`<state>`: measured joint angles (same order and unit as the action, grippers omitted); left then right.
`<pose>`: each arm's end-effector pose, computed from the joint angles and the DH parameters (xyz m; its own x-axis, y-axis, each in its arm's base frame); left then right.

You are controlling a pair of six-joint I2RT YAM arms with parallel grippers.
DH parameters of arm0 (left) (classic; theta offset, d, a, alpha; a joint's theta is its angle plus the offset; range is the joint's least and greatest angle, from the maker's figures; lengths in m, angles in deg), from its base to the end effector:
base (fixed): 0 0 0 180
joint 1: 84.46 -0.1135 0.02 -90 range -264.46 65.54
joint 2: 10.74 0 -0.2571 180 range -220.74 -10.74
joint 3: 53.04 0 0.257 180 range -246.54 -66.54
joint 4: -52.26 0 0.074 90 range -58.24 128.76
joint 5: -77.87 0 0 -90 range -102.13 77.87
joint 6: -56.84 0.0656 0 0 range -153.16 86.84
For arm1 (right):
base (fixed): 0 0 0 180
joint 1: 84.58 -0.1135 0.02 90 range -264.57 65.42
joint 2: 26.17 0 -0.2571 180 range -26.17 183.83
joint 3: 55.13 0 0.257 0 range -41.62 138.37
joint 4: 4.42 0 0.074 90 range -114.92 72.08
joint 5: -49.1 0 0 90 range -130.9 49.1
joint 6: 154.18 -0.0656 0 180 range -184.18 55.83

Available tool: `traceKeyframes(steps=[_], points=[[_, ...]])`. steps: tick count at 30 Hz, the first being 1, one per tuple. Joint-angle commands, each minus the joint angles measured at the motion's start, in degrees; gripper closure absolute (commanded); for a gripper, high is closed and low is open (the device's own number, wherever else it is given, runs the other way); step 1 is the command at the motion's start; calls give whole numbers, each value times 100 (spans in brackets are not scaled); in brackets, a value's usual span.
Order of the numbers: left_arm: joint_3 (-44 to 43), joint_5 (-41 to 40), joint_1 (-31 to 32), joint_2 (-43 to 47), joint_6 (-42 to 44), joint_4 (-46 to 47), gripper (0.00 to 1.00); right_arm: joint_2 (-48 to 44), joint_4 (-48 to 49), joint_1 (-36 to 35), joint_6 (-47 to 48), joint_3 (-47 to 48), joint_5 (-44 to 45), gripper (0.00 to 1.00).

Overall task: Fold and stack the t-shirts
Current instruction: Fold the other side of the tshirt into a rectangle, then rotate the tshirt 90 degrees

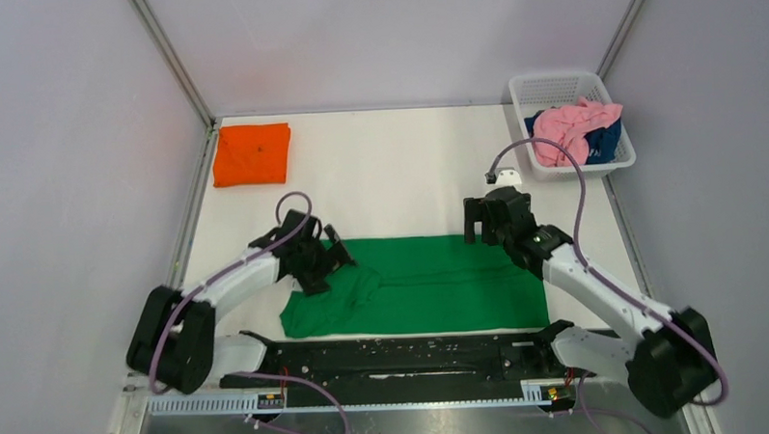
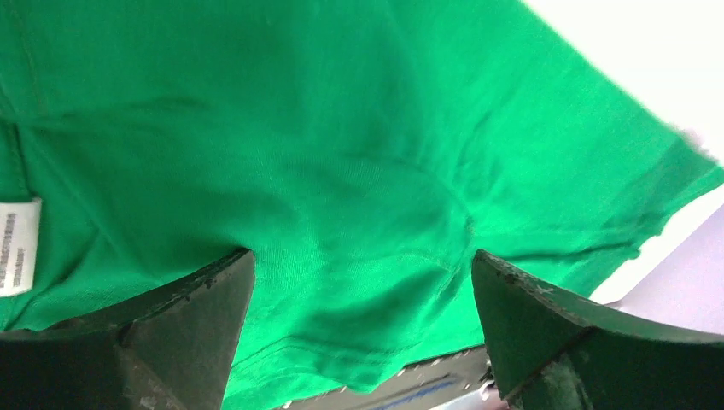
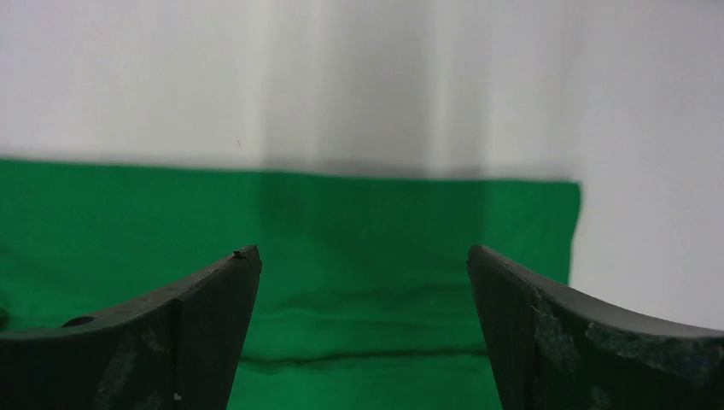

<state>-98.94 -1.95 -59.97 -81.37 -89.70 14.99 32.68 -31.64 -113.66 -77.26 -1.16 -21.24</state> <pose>0.2074 -0.1072 0.1262 -0.8464 -0.5168 -0.1287 -0.4038 0.7802 -0.4777 0.2363 0.1062 0.2395 -0.4996 -0.0340 -0.8656 -0.0981 0.9950 0.0176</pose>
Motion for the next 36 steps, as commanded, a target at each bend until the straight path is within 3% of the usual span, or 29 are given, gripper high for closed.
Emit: traceKeyframes(steps=[1, 8, 14, 17, 20, 23, 26, 30, 36], points=[[-616, 224, -353, -1081, 260, 931, 1, 758, -670, 12, -1095, 198, -455, 1], [-3003, -295, -569, -3482, 493, 447, 1, 1876, -641, 10, -1543, 280, -863, 1], [-6502, -603, -608, -5528, 736, -657, 1, 2468, -562, 8, -1726, 215, -1014, 1], [-8240, -395, -620, -6604, 718, -785, 1, 2652, -514, -9, -1832, 187, -1483, 1], [-9532, 399, -650, -7594, 393, -284, 1, 2753, -133, -238, -2062, 34, -2407, 0], [-10059, 1251, -673, -8376, -487, 1108, 1, 2882, 268, -678, -2291, -17, -3020, 1], [-10448, 1348, -658, -8898, -1175, 2074, 1, 3049, 668, -1180, -2516, 169, -3457, 1], [-10954, 1136, -673, -9280, -1433, 2536, 1, 3297, 1088, -1728, -2603, 796, -3764, 1], [-10879, 1009, -702, -8720, -1084, 2518, 1, 3030, 885, -1996, -2321, 1365, -3475, 1]])
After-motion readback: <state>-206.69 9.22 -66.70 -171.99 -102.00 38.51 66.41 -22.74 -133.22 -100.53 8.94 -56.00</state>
